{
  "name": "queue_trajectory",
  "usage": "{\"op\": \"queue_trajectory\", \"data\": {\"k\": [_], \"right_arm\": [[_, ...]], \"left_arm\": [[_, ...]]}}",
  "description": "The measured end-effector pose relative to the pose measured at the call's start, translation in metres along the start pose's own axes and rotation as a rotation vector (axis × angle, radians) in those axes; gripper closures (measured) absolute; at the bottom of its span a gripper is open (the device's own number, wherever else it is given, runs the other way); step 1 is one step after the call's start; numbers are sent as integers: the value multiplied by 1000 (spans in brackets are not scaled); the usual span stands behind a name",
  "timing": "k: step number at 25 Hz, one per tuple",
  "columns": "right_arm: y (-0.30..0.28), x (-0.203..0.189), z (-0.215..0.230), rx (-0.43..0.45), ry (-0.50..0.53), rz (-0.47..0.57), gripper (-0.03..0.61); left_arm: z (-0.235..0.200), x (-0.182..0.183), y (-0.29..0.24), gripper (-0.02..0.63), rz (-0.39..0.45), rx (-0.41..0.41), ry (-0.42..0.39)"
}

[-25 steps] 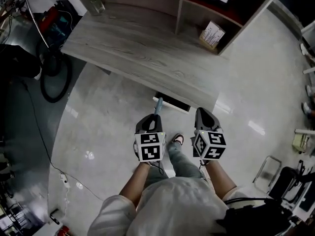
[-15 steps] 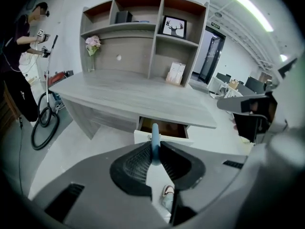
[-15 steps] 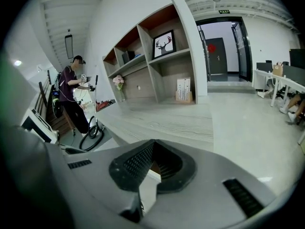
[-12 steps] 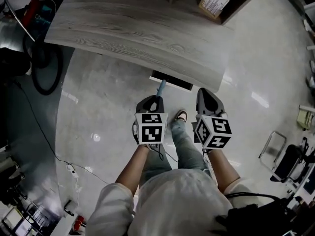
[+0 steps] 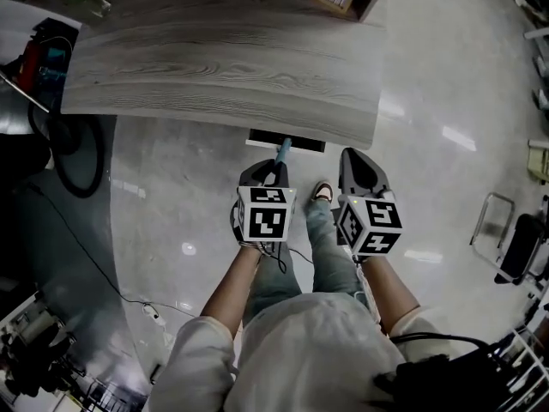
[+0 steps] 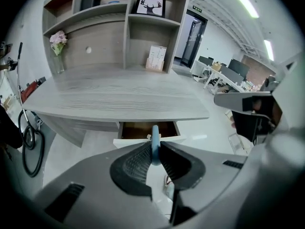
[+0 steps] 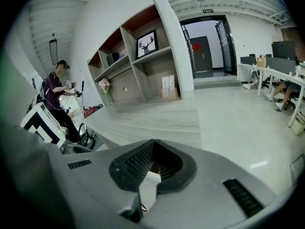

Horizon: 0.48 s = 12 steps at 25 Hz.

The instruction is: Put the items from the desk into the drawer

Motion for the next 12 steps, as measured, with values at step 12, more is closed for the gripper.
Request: {"op": "queue_trajectory", "data": {"k": [12], "right_arm": [[6, -3, 14, -55, -83, 8, 580]], "left_arm": [[11, 17, -19, 549, -63, -37, -83]]}}
Point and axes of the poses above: the fingertips, and each gripper's own axes: y backward along the fingers, z to its right, x out of its top, the point moved 4 cm from there along y, backward along the fingers, and after that the axes turned 3 degrees about -x, right-handed, at the moved point
